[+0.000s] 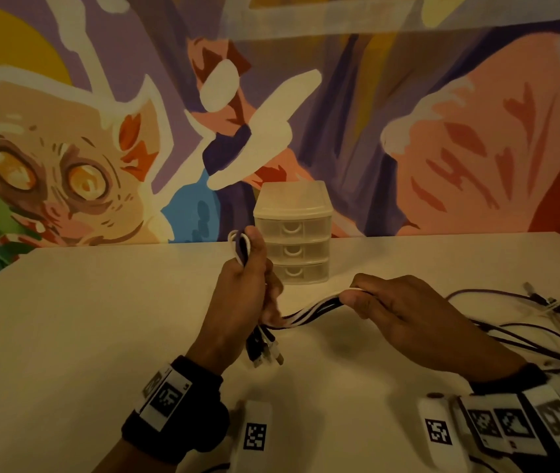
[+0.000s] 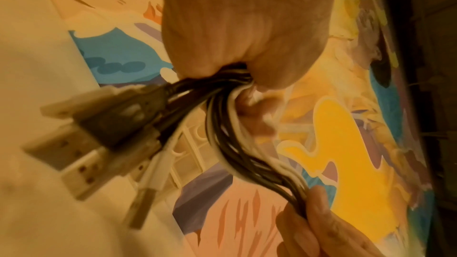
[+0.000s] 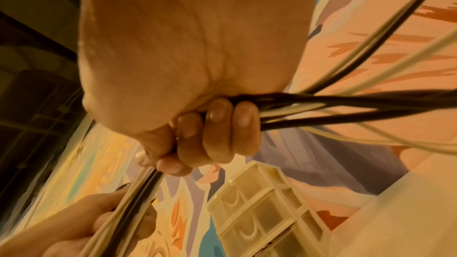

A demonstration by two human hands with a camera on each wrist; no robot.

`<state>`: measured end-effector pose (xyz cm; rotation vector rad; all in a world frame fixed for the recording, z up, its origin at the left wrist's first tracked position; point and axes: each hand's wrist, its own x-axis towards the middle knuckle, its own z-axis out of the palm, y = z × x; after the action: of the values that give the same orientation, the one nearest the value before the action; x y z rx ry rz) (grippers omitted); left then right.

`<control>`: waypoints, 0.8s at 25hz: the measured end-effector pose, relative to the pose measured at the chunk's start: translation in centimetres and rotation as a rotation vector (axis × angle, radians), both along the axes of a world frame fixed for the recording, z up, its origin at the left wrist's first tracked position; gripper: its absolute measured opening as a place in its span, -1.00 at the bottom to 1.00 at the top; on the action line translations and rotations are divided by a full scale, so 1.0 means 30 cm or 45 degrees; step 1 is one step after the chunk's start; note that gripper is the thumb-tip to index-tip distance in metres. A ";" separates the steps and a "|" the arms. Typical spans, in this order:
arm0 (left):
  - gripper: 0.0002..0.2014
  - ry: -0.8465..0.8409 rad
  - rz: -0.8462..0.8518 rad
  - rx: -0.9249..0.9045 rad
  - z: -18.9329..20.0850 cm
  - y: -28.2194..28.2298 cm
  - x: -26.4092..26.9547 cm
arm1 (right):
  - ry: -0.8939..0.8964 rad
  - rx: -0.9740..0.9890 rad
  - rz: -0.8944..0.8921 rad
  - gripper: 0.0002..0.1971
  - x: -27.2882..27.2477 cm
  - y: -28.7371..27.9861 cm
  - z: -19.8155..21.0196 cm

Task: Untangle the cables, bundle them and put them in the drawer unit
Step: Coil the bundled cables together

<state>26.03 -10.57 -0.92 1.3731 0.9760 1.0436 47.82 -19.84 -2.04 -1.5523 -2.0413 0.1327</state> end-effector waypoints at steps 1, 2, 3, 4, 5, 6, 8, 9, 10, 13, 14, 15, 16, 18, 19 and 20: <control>-0.37 -0.045 -0.001 -0.039 -0.001 0.001 0.000 | -0.013 -0.025 0.016 -0.65 0.005 0.001 -0.009; -0.39 -0.106 -0.004 -0.091 -0.002 0.006 0.000 | -0.032 -0.041 0.041 -0.66 0.009 0.004 -0.019; -0.39 -0.165 -0.011 -0.147 0.001 0.010 -0.003 | -0.053 -0.051 0.060 -0.66 0.010 0.008 -0.028; -0.38 -0.196 -0.026 -0.189 0.001 0.017 -0.004 | -0.073 -0.053 0.063 -0.67 0.014 0.012 -0.036; -0.36 -0.193 -0.048 -0.218 0.002 0.022 -0.003 | -0.103 -0.041 0.048 -0.68 0.016 0.014 -0.038; -0.34 -0.157 -0.078 -0.237 0.002 0.025 0.002 | -0.130 -0.018 0.027 -0.70 0.015 0.015 -0.036; -0.34 -0.031 -0.152 -0.258 -0.005 0.021 0.014 | -0.151 0.046 0.017 -0.72 -0.010 0.018 -0.027; -0.35 0.030 -0.201 -0.267 -0.012 0.008 0.025 | -0.159 0.074 0.022 -0.70 -0.027 0.017 -0.023; -0.36 0.084 -0.250 -0.267 -0.023 -0.004 0.037 | -0.167 0.095 0.033 -0.66 -0.040 0.017 -0.023; -0.38 0.156 -0.376 -0.323 -0.040 -0.038 0.062 | -0.146 0.091 0.032 -0.61 -0.046 0.018 -0.024; -0.36 0.140 -0.424 -0.341 -0.046 -0.039 0.066 | -0.119 0.068 0.019 -0.62 -0.041 0.017 -0.023; -0.31 0.097 -0.468 -0.361 -0.045 -0.044 0.066 | -0.083 0.036 0.004 -0.62 -0.038 0.016 -0.018; -0.24 0.040 -0.500 -0.372 -0.047 -0.044 0.064 | -0.039 0.005 -0.007 -0.62 -0.038 0.015 -0.014; -0.07 -0.003 -0.540 -0.368 -0.040 -0.049 0.057 | 0.069 -0.049 -0.006 -0.65 -0.047 0.008 -0.007; -0.06 0.024 -0.563 -0.351 -0.035 -0.057 0.056 | 0.117 -0.064 -0.012 -0.69 -0.051 0.003 -0.006; -0.05 0.073 -0.599 -0.325 -0.032 -0.064 0.055 | 0.158 -0.069 -0.020 -0.71 -0.052 -0.002 -0.004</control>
<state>27.69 -12.50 -1.87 1.3358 0.7451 0.5119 46.26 -19.89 -2.16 -1.5527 -1.9434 0.2732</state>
